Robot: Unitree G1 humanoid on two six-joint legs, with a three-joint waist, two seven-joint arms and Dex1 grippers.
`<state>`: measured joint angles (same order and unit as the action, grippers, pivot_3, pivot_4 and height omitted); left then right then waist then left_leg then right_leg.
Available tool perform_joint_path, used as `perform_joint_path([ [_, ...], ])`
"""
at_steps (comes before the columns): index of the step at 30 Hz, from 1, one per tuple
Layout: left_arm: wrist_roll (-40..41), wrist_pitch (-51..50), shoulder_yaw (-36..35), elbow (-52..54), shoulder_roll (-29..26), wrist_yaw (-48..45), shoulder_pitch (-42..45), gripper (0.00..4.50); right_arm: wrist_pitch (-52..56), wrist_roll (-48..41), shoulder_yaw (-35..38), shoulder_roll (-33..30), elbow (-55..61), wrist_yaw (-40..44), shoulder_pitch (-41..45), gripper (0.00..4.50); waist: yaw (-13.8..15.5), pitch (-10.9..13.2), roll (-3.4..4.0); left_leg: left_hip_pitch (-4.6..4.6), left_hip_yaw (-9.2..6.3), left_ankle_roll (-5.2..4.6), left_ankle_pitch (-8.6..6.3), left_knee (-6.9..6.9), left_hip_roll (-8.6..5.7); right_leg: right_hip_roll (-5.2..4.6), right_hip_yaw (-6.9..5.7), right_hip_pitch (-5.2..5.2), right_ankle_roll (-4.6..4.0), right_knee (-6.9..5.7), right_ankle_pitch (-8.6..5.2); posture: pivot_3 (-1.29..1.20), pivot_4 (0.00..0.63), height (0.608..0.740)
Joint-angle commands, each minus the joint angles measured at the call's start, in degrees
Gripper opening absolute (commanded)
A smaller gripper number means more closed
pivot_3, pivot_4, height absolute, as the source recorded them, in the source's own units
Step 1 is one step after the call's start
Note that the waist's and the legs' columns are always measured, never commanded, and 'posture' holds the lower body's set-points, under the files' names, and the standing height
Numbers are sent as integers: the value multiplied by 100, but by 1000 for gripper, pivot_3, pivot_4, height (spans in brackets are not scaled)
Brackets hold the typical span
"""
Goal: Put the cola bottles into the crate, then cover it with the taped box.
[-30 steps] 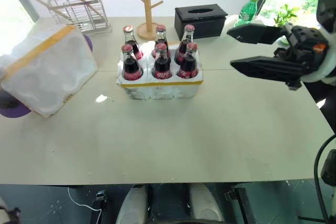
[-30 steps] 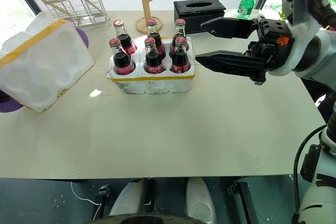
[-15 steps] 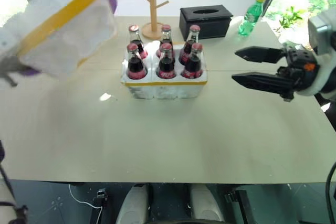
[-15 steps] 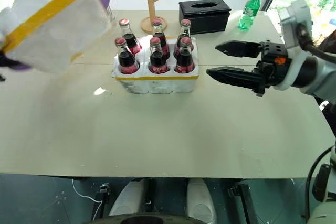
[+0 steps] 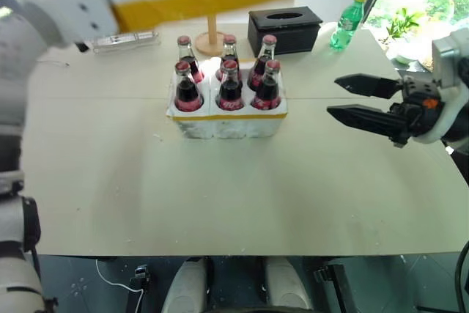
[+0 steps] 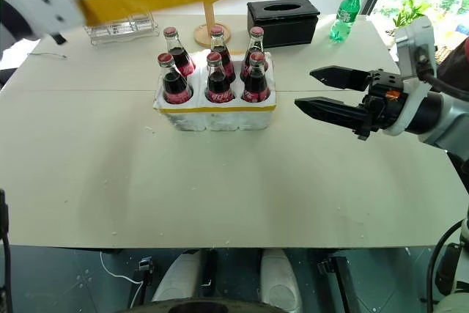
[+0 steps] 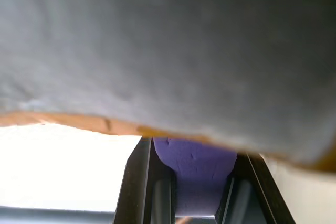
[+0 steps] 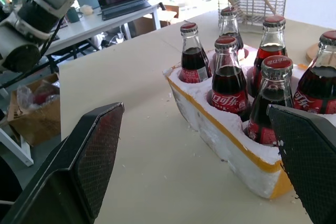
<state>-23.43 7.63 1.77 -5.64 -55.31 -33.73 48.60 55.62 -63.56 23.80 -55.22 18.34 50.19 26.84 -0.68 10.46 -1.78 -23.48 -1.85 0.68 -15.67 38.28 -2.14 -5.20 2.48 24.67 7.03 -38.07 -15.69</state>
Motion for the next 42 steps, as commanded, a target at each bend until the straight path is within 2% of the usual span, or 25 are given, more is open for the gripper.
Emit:
perform_joint_path([
  [1,-647,-139,73,699,28,351,-346,279,-188,10,202,-80,81,75,-12,4500,-1,0,0,0,0,0,0,0,0,1,0,0,0,0,0,0,150,740],
  [9,-2003,126,545,769,309,1467,-833,279,-188,-137,307,-137,9,122,3,4500,19,-1,-1,4,1,0,0,1,1,3,1,-7,0,4,0,0,150,740],
  [15,-2501,233,780,454,601,2076,-781,279,-183,-277,359,-59,175,-19,-120,4500,24,-1,-1,4,-2,0,0,1,0,3,1,-8,1,4,0,0,150,740],
  [20,-2410,222,724,543,645,2033,-1134,279,-195,-335,386,-52,183,-135,-153,4500,3,-1,-1,5,-1,-1,0,-1,2,3,1,-8,1,4,0,0,150,740],
  [26,-2283,271,597,726,604,2023,-1610,3267,-204,-394,386,-25,194,-241,-208,4500,11,-1,-1,5,-2,-1,0,-1,1,0,1,-8,1,5,1,0,150,740],
  [27,-2161,335,534,796,571,1982,-1722,3717,-206,-395,385,-21,187,-256,-217,4500,11,-1,-1,5,-2,-1,0,-1,1,0,1,-8,1,5,0,0,150,740],
  [34,-1368,961,-123,1438,317,2011,-2560,3717,-212,-377,358,12,80,-263,-235,4500,9,-2,0,5,-3,-1,-1,-1,2,-7,0,-8,0,7,1,0,150,740],
  [37,-796,1328,-673,1869,274,2055,-3070,3717,-241,-299,331,17,7,-233,-259,4500,0,-2,0,6,-2,-2,-2,-3,1,-20,0,-8,0,9,1,0,150,740],
  [39,-45,1353,-957,2053,258,1636,-3486,3717,-264,-255,325,4,-45,-207,-280,4500,6,-2,0,6,-2,-2,-2,-4,1,-25,-1,-8,0,10,1,0,150,740],
  [42,1889,561,-1534,2257,340,596,-3992,3717,-308,-149,309,-28,-180,-121,-301,4500,4,-3,2,7,-1,-2,-2,-4,1,-27,-1,-8,0,11,1,0,150,740],
])
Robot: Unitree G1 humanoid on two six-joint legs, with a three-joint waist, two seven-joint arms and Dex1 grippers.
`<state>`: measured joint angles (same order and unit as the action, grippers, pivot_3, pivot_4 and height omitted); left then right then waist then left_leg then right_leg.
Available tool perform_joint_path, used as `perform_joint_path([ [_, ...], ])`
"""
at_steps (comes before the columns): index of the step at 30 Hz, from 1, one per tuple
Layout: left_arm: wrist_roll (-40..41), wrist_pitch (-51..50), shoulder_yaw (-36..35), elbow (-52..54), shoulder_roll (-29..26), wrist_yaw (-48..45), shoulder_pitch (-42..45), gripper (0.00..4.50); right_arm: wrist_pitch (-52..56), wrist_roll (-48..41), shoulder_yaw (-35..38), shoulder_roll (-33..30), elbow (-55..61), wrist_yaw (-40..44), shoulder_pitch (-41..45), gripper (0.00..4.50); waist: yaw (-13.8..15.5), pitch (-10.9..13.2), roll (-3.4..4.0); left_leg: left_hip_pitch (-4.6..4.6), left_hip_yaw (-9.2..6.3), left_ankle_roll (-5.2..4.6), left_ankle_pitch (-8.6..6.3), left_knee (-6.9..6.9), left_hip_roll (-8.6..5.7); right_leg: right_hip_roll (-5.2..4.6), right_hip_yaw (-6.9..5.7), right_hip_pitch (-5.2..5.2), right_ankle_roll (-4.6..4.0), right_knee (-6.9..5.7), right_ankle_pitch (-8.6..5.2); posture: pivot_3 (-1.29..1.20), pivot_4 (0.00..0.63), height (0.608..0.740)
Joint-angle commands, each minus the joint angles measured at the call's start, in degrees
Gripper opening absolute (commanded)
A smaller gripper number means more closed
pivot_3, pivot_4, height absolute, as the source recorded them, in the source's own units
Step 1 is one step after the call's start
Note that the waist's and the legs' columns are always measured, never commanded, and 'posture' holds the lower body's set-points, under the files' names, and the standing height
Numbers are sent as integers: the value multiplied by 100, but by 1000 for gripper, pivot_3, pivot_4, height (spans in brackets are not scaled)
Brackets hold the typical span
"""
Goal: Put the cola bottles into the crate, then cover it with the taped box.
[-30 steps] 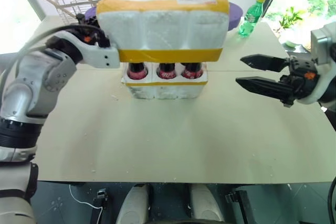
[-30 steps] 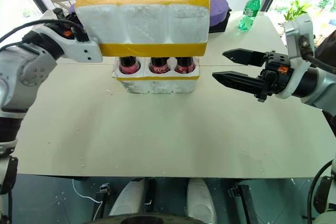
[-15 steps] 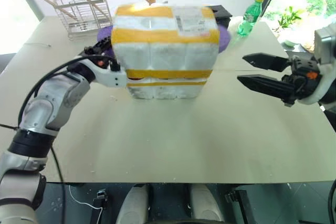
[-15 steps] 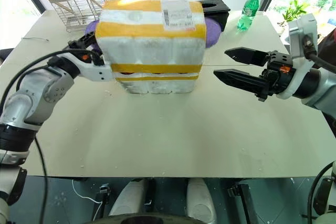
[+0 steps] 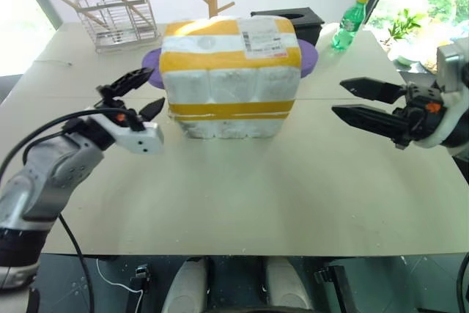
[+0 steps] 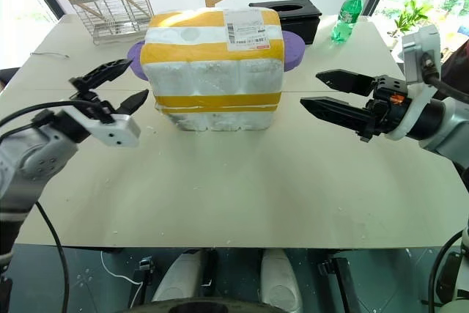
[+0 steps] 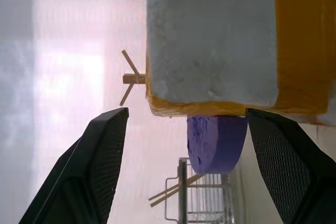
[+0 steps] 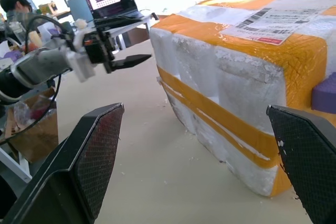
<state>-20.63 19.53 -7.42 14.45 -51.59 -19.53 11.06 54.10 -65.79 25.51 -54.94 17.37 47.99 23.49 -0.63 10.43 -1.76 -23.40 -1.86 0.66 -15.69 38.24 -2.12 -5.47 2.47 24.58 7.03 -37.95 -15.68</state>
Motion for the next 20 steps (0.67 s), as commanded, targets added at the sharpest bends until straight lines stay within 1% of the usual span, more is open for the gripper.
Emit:
perform_joint_path([
  [1,2249,-1126,-760,300,-31,-1202,-319,3717,-169,111,123,-60,-125,130,37,4500,-4,0,0,1,0,0,0,0,0,0,-1,-1,0,-1,0,0,150,740],
  [2,2910,-1892,-896,393,-36,-1514,-363,3717,-187,151,108,-60,-158,164,38,4500,-7,0,1,1,0,0,0,0,1,0,-2,-1,0,0,0,0,150,740],
  [3,4039,-3063,-1111,523,-100,-1814,-351,3717,-214,211,73,-59,-200,203,44,4500,-1,0,1,2,0,0,0,0,1,1,-2,-1,0,-1,0,0,150,740],
  [4,4992,-3868,-1337,597,-163,-2064,-278,3717,-245,279,27,-58,-242,241,60,4500,-1,0,1,1,-2,0,0,1,1,1,-6,-2,0,-3,0,0,150,740],
  [5,5994,-4809,-1624,553,-347,-2334,-185,3717,-306,384,-39,-65,-283,296,76,4500,-6,0,1,2,-4,0,0,1,1,2,-8,-5,0,-3,0,0,150,740],
  [6,6675,-5458,-1861,456,-546,-2603,-100,3717,-361,475,-100,-68,-320,342,101,4500,-16,0,0,3,-5,0,0,2,1,9,-9,-5,0,-3,0,0,150,740],
  [7,7006,-5755,-2037,353,-713,-2872,-35,3717,-399,539,-148,-67,-360,381,129,4500,-25,1,0,2,-6,0,0,4,1,16,-10,-5,0,-3,0,0,150,740],
  [10,7520,-6452,-2473,-54,-1427,-3996,-117,3717,-518,769,-315,-141,-513,638,177,4500,-48,1,5,3,-4,0,0,3,1,23,-9,-5,0,-3,0,0,150,740],
  [13,7537,-6606,-2724,-273,-1920,-4966,-350,3717,-638,999,-472,-229,-593,921,163,4500,-60,6,23,7,3,0,0,-1,5,30,-6,-5,-2,-1,-1,0,150,740],
  [14,7547,-6683,-2727,-410,-2055,-5105,-289,3717,-666,1045,-503,-235,-603,990,166,4500,-56,7,27,8,4,0,0,-2,6,31,-5,-6,-2,0,-1,0,150,740],
  [16,7563,-6819,-2639,-700,-2211,-5072,9,3717,-691,1103,-524,-220,-619,1062,186,4500,-50,7,26,9,4,0,0,-2,10,35,-4,-7,-2,0,-2,0,150,740],
  [20,7272,-6667,-2488,-898,-2322,-5110,353,3717,-696,1137,-542,-162,-655,1095,263,4500,-32,7,26,11,2,1,1,0,10,36,-3,-11,-2,0,-1,0,150,740],
])
